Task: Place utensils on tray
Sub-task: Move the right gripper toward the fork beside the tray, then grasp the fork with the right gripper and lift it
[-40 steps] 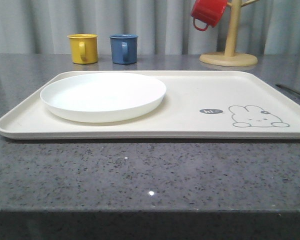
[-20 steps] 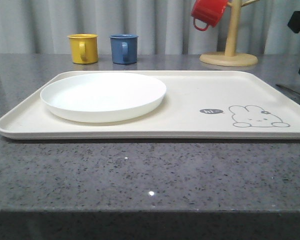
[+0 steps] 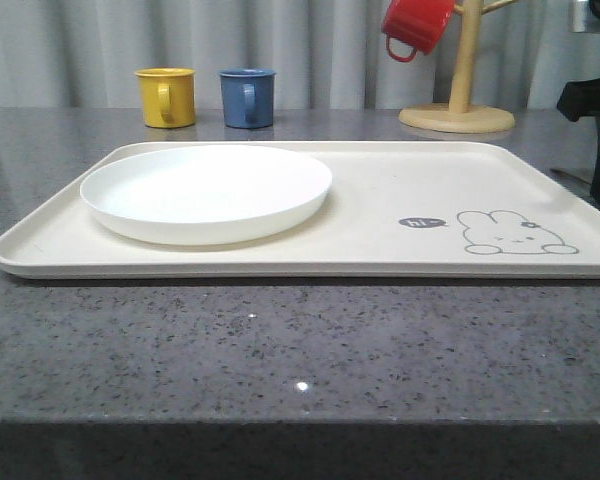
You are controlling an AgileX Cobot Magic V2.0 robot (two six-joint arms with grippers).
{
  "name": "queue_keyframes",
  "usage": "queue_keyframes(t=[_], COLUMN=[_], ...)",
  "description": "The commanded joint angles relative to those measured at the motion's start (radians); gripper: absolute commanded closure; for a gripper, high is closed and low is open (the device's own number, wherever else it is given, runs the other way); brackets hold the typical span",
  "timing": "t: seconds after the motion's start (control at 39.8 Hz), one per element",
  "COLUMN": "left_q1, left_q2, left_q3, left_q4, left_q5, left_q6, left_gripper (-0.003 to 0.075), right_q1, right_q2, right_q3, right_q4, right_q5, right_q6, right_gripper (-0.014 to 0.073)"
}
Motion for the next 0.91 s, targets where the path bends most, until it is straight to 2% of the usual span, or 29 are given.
queue_keyframes(t=[0.0,0.1,0.18,0.38,0.5,0.65,0.88], left_q1=[0.001,0.001,0.001,0.001,0.001,0.001,0.001], left_q2=[0.014,0.014,0.014,0.014,0.014,0.014,0.014], left_q3=[-0.025,-0.025,-0.025,-0.025,-0.025,-0.025,-0.025], left_q4=[-0.011,-0.011,-0.011,-0.011,-0.011,-0.011,-0.011], left_q5=[-0.083,-0.083,-0.083,-0.083,-0.083,-0.083,-0.083], left_q6=[-0.008,-0.008,-0.008,-0.008,-0.008,-0.008,-0.008], left_gripper=[0.0738,0.0738,0.0738,0.0738,0.0738,0.0738,0.0738], right_q1=[-0.001,-0.001,-0.001,-0.001,0.008,0.081,0.291], right_q2=[-0.034,-0.034,-0.036,-0.09,-0.13,-0.141,-0.112], right_q3=[-0.029,-0.029,-0.029,-0.033,-0.079,-0.179,-0.256], right_q4=[0.007,0.008,0.008,0.007,0.005,-0.059,-0.187], right_q5=[-0.013,-0.01,-0.007,-0.009,0.049,0.139,0.149], right_q6=[-0.008,-0.008,-0.008,-0.007,0.033,0.191,0.441], right_gripper=[0.0435,0.0553,0.0601,0.0606,0.0606,0.0606,0.0606])
